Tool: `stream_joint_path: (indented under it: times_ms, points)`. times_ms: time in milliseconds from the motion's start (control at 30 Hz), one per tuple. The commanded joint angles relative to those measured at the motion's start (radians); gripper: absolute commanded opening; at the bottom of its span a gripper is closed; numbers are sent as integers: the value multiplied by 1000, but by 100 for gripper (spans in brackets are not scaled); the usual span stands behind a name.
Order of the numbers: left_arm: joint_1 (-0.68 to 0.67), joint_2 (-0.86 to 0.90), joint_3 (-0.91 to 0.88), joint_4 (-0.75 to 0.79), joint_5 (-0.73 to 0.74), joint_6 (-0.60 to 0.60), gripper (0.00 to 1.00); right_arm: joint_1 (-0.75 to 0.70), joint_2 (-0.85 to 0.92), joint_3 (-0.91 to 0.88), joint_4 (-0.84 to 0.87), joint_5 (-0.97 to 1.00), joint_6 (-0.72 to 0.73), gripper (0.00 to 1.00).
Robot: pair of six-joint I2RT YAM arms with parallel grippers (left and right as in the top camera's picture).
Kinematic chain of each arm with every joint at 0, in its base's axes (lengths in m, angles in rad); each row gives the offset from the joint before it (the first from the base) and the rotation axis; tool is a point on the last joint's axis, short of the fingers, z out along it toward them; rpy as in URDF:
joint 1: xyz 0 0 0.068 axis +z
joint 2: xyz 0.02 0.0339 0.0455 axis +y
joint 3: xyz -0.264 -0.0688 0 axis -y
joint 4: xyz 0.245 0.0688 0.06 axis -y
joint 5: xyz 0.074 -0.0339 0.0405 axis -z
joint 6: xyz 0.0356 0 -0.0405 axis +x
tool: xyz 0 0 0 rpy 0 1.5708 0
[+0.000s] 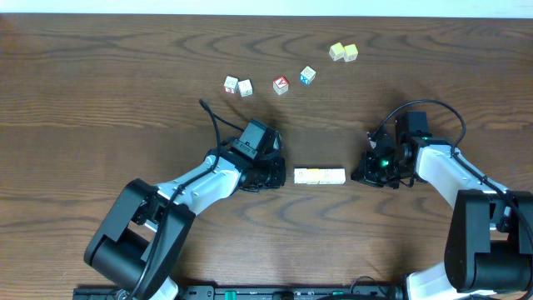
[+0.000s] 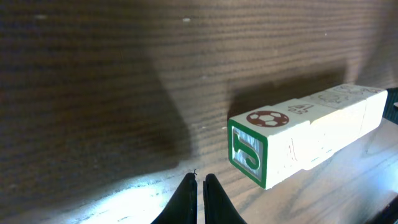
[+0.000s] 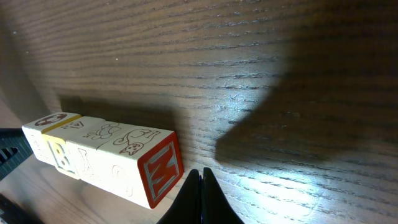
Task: Lift 4 blocks
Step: 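Lower left gripper to the 'A' end and right gripper to the '0' end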
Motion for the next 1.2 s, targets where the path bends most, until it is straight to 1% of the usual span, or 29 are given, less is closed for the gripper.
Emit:
stream_joint_path:
  times_ms: [0,167,267,333,467,533,633,700,900,1033,1167]
  points:
    - [0,15,0,21,-29,0,7,-8,5,-5,-2,9,-24,1]
    - [0,15,0,69,-29,3,7,-8,5,-5,-2,9,-30,1]
    - [-5,15,0,68,-41,48,7,-7,5,-5,-5,9,-41,1]
    - [-13,15,0,61,-80,78,7,-2,5,-5,-5,10,-45,1]
    - [-25,14,2,54,-90,100,7,15,5,-5,-3,19,-45,1]
    - [-31,11,18,25,-110,106,7,25,5,-5,-4,26,-45,1]
    - [-42,11,58,-47,-194,107,7,38,5,-5,-4,30,-45,1]
    - [-44,11,72,-72,-220,108,7,45,5,-5,-2,40,-44,1]
    - [-52,11,74,-72,-210,106,7,51,5,-5,-2,58,-44,1]
    - [-63,11,74,-52,-154,105,7,51,5,-5,-2,58,-44,1]
    - [-66,17,74,-51,-158,72,7,51,5,-5,-2,57,-44,1]
